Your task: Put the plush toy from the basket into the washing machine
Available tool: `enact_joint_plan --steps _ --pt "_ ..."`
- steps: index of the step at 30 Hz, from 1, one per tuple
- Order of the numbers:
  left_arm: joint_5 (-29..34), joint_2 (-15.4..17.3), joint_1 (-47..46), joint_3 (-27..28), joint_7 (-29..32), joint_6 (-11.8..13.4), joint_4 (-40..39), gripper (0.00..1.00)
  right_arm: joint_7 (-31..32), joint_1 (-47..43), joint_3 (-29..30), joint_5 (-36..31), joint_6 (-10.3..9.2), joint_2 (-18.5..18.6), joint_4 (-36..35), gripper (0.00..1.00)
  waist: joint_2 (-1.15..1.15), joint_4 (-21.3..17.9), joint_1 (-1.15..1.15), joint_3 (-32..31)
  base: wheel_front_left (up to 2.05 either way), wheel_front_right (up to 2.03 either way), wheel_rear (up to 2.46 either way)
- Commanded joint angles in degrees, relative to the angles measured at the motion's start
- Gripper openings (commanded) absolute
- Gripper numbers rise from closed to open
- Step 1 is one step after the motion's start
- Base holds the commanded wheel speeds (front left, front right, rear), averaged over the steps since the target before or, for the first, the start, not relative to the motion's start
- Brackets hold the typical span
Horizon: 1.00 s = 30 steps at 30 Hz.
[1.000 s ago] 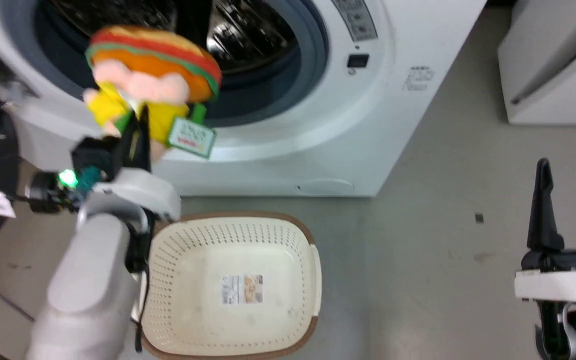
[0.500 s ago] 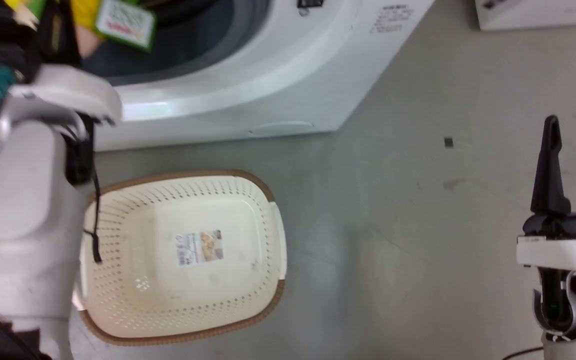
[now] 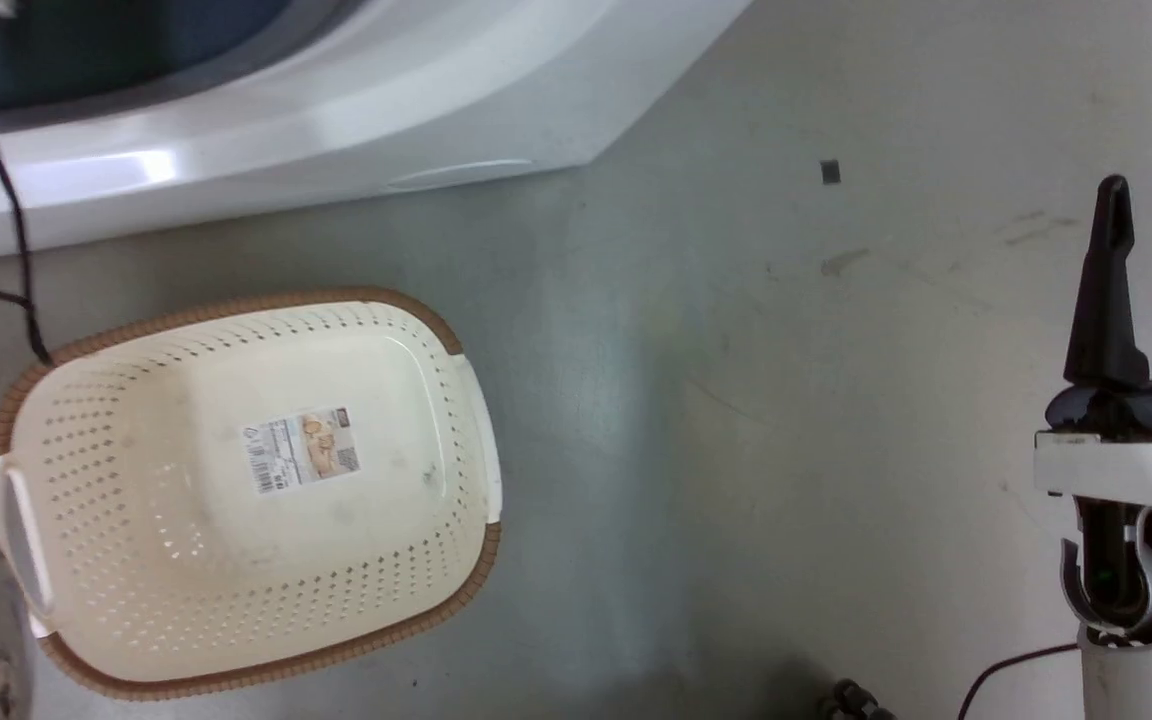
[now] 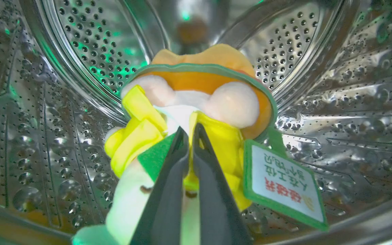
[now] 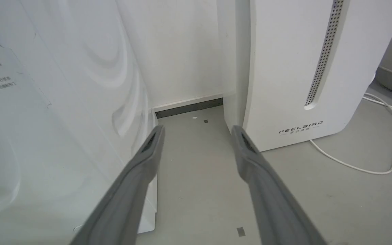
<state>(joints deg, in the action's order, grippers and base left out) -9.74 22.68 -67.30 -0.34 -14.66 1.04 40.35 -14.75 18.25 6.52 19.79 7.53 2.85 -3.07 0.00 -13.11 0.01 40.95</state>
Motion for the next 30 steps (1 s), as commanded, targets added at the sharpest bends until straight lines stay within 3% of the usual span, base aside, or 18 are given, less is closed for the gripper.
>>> enact_joint_plan --steps 1,5,6,7,18,27,30 --pt "0.3 0.6 -2.1 0.7 -0.3 0.4 0.4 0.0 -0.2 1.3 -0.3 0.5 -0.04 0.0 -0.4 1.0 0.0 -1.1 -0.01 1.4 0.0 0.0 0.0" --pt "0.7 1.0 -4.0 1.3 -0.3 0.6 0.2 0.0 -0.2 1.7 -0.6 0.7 -0.04 0.0 -0.5 1.0 0.0 -1.6 -0.01 2.4 0.0 0.0 0.0" --pt "0.7 1.0 -4.2 1.6 -0.3 0.6 0.0 0.96 -0.2 1.9 -0.6 0.7 -0.04 0.0 -0.5 1.0 0.0 -1.7 -0.01 2.7 0.0 0.0 0.0" --pt "1.3 1.3 -4.4 1.5 -0.3 0.7 -0.4 1.0 -0.2 2.0 -0.5 0.8 -0.04 0.0 -0.5 1.0 0.0 -1.7 -0.01 2.9 0.0 0.0 0.0" --pt "1.7 0.2 -0.6 2.6 -0.3 0.3 0.2 1.0 -0.2 1.4 0.1 -0.6 -0.04 0.0 -0.2 1.0 0.0 0.1 -0.01 -0.3 0.0 0.0 0.0" --pt "2.2 -4.3 10.1 2.9 -0.3 -0.3 -2.7 1.0 -0.3 -0.8 -0.5 -3.4 -0.04 0.0 -0.3 1.0 0.0 3.4 -0.01 -7.1 0.0 0.0 0.0" --pt "2.7 -6.5 14.0 3.2 -0.3 0.6 -5.1 1.0 -0.3 -1.8 -0.6 -5.1 -0.04 0.0 -0.3 1.0 0.0 4.9 -0.01 -9.6 0.0 0.0 0.0"
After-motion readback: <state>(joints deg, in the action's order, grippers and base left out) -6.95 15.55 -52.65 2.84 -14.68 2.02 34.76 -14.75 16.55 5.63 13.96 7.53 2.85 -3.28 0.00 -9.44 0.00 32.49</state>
